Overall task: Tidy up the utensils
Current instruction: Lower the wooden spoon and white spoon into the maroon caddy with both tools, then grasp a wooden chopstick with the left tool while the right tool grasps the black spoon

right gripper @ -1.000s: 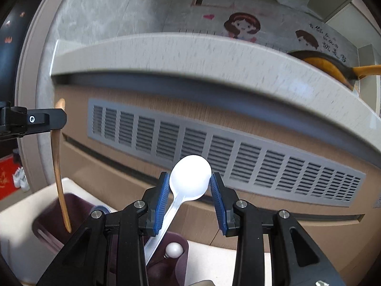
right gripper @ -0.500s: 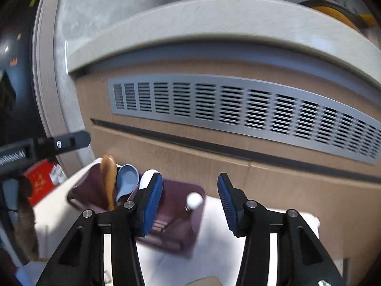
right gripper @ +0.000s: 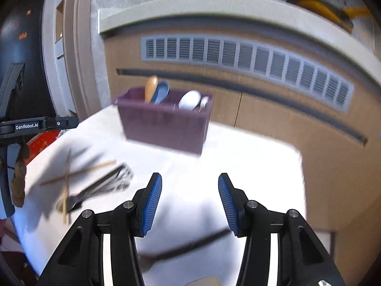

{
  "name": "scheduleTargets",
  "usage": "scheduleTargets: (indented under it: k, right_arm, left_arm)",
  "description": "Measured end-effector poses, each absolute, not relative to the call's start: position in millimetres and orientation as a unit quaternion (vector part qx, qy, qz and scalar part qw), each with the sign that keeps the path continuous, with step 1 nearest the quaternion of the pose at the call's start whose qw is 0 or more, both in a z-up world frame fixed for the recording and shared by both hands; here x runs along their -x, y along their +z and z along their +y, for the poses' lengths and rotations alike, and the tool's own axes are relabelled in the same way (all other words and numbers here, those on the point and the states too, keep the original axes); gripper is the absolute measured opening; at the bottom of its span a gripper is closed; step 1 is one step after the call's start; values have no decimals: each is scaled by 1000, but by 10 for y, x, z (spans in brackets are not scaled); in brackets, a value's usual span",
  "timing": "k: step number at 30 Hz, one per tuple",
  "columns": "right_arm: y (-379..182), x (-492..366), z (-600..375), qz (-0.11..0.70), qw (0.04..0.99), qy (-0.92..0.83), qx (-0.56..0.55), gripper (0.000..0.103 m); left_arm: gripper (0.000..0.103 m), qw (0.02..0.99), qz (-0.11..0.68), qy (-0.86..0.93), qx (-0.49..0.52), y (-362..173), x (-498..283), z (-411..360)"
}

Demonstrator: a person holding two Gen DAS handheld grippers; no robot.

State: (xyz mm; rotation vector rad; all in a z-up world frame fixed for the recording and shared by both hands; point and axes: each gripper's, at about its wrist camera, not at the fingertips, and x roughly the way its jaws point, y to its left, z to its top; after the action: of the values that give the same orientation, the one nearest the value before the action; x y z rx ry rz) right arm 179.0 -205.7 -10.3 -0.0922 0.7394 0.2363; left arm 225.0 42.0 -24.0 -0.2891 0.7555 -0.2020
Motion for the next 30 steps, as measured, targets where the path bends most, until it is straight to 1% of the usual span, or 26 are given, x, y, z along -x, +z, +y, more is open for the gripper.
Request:
scheduleTargets:
  k: [5,11,16,22,30]
  right_arm:
    - [-370,-1685,-2169,400,911,102,8,47]
    - [-610,-1692,-2225,456,883,106,-29,47]
    - [-776,-1812,-2260,483,870,87,-56,47]
    - [-776,-2102,-1977,486,867,105,-25,52]
    - [-791,-2243,-1398,483,859,168,32,52]
  left_arm:
    - [52,909,389,-97,113,-389,-2039,430]
    - [52,898,415,-75,125,-545,-1981,635]
    - [52,890,429,-63,144,-624,-2011,748]
    - [52,886,434,-65,151,-650,-2022,774]
    - [52,876,450,-67,158,-732,-2096,756]
